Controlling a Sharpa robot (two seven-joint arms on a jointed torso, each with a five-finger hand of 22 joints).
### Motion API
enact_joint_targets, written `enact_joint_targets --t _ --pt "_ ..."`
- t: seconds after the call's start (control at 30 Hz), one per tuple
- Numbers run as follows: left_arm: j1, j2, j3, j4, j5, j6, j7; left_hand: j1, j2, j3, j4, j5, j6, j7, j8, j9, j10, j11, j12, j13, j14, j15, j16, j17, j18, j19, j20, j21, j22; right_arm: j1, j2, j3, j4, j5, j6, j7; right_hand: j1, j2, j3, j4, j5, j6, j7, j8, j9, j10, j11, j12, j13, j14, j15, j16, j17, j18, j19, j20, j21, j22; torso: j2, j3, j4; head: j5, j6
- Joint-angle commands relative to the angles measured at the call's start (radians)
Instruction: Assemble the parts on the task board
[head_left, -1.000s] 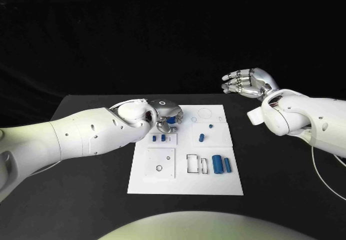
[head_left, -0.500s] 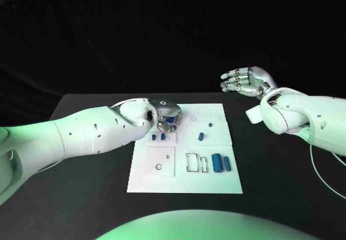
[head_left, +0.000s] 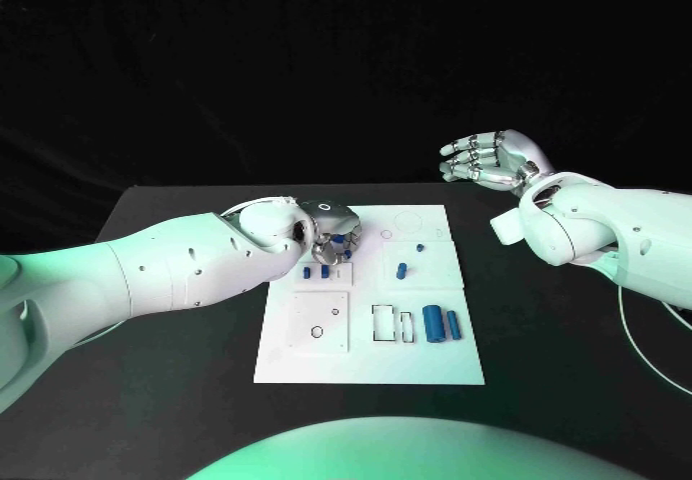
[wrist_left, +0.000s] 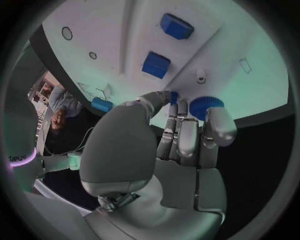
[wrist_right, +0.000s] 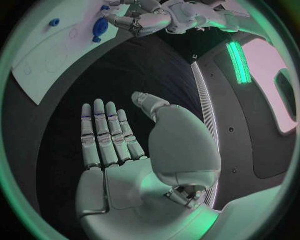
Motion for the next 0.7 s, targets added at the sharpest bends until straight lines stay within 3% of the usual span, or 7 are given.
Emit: enact_joint_targets --t 0.03,0.5,0.67,0.7 --pt "-0.002 0.004 0.0 -0.002 -0.006 0.014 0.008 0.008 0.003 0.009 -0.002 -0.005 0.01 -0.002 -0.003 -0.001 0.012 0.001 -0.006 -0.003 0.007 -0.001 0.005 0.002 -0.011 0.007 -0.001 0.009 0.007 0.0 0.002 0.0 0.001 -0.01 0.014 0.011 -0.004 0.005 -0.003 -0.005 0.004 -0.007 0.069 -0.003 -0.002 -0.007 -0.002 0.006 -0.002 0.001 0.007 -0.003 -0.001 0.011 -0.001 0.005 -0.005 -0.001 0.0 0.0005 0.0 -0.001 -0.004" --pt "-0.006 0.007 0.0 -0.008 -0.003 0.009 0.013 0.01 0.014 0.022 -0.005 -0.009 0.027 -0.002 -0.004 -0.003 0.038 -0.004 -0.013 -0.009 0.015 -0.004 0.012 0.008 -0.016 0.018 -0.005 0.033 0.033 0.0 0.004 0.0 0.0 -0.01 0.015 0.011 -0.004 0.005 -0.003 -0.005 0.004 -0.007 0.069 -0.003 -0.002 -0.007 -0.002 0.006 -0.002 0.001 0.007 -0.003 -0.001 0.011 -0.001 0.005 -0.005 -0.001 -0.002 0.0007 0.0002 -0.001 -0.009" --pt "-0.008 0.007 0.0 -0.009 -0.003 -0.008 0.016 0.041 0.051 0.077 -0.042 -0.103 0.082 -0.002 0.007 0.0 0.118 -0.016 -0.019 -0.009 0.03 -0.015 0.027 0.027 -0.027 0.043 -0.015 0.084 0.093 0.0 0.004 0.0 0.0 -0.01 0.014 0.011 -0.004 0.005 -0.003 -0.005 0.004 -0.007 0.069 -0.003 -0.002 -0.007 -0.002 0.006 -0.002 0.001 0.007 -0.003 -0.001 0.011 -0.001 0.005 -0.005 -0.001 -0.002 0.0005 0.0001 -0.002 -0.01" --pt "-0.008 0.007 0.0 -0.009 -0.003 -0.013 0.017 0.041 0.051 0.077 -0.042 -0.103 0.082 -0.002 0.007 0.0 0.118 -0.016 -0.019 -0.009 0.03 -0.015 0.027 0.027 -0.027 0.043 -0.015 0.084 0.093 0.0 0.004 0.0 0.0 -0.01 0.014 0.011 -0.004 0.005 -0.003 -0.005 0.004 -0.007 0.069 -0.003 -0.002 -0.007 -0.002 0.006 -0.002 0.001 0.007 -0.003 -0.001 0.011 -0.001 0.005 -0.005 -0.001 -0.002 0.0003 0.0001 -0.002 -0.01"
